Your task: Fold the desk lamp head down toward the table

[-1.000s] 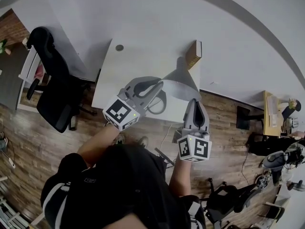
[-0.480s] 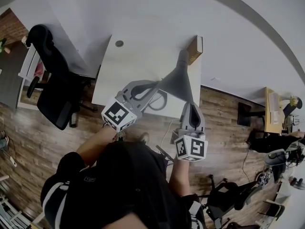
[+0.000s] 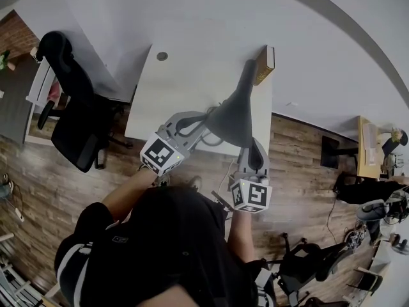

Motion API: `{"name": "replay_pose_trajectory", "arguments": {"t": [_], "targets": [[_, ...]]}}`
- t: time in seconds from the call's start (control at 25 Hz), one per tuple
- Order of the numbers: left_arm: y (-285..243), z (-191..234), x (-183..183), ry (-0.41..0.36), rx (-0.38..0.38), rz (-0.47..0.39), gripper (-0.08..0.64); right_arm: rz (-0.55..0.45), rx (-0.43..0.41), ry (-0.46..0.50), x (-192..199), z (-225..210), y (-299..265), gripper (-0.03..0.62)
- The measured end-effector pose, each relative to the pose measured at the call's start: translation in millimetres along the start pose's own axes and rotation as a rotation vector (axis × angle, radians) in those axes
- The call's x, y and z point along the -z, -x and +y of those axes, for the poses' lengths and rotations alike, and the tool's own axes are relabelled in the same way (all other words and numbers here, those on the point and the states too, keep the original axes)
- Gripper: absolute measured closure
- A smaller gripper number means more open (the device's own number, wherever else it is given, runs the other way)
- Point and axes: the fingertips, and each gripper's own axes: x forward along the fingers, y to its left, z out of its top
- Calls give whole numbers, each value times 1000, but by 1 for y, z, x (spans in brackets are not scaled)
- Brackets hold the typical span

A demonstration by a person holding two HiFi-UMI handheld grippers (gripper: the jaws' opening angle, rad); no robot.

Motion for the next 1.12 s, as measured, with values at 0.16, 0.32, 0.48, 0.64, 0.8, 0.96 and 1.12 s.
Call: {"name": "replay_pose_trajectory", "arguments": {"t": [0.16, 0.32, 0.48, 0.64, 0.8, 0.96, 1.12], "targets": [[-1, 1, 23, -2, 1, 43, 523, 36, 9, 15, 22, -1, -3, 574], [-3, 3, 45, -1, 0, 60, 523, 53, 16, 31, 43, -3, -7, 572], [-6, 7, 68, 0, -2, 80, 523, 82, 27, 51, 64, -5, -13, 572], [-7, 8, 77, -1, 4, 91, 523, 83, 37, 67, 71, -6, -15, 572], [-8, 9, 78, -12, 15, 92, 523, 89, 35, 86, 72, -5, -16, 571], [-8, 9, 78, -16, 23, 90, 522, 120, 48, 133, 71, -5, -13, 545], [-9, 9, 81, -10, 26, 94, 523, 152, 44, 232, 68, 0, -6, 503]]}}
